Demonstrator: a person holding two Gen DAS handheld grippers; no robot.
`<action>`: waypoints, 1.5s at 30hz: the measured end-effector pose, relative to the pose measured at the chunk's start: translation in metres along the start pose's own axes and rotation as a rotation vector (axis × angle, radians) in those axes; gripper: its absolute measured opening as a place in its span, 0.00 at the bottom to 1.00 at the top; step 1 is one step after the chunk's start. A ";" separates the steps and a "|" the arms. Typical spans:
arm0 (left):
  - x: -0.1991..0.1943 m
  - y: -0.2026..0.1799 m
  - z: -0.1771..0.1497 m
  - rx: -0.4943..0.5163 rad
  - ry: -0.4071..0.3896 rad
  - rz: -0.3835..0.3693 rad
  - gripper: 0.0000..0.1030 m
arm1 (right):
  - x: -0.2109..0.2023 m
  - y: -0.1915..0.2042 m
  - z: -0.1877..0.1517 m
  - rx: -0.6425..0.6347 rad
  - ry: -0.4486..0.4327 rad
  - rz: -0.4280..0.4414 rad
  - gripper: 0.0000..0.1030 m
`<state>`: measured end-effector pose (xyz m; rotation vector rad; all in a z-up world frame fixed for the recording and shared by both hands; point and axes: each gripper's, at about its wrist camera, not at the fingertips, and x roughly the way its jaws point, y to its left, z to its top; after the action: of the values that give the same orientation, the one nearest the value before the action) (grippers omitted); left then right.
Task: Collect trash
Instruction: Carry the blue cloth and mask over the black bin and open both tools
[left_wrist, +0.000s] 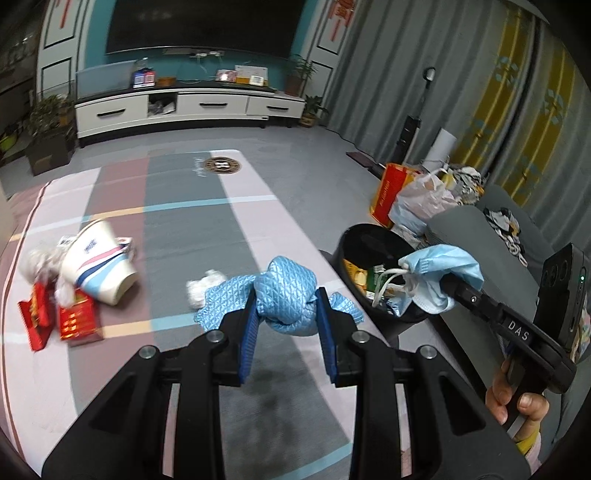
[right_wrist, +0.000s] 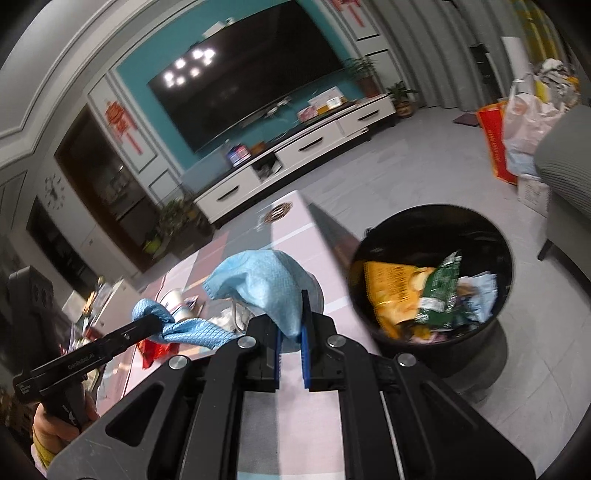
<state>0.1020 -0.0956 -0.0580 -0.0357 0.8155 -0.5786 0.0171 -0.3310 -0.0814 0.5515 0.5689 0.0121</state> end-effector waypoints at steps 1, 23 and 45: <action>0.003 -0.003 0.002 0.004 0.004 -0.009 0.30 | -0.002 -0.005 0.002 0.008 -0.007 -0.007 0.09; 0.120 -0.123 0.037 0.231 0.087 -0.095 0.30 | -0.003 -0.101 0.017 0.094 -0.067 -0.228 0.09; 0.191 -0.134 0.036 0.239 0.192 -0.049 0.53 | 0.045 -0.130 0.023 0.108 0.062 -0.289 0.29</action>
<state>0.1666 -0.3114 -0.1286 0.2225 0.9287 -0.7306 0.0488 -0.4468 -0.1529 0.5710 0.7083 -0.2776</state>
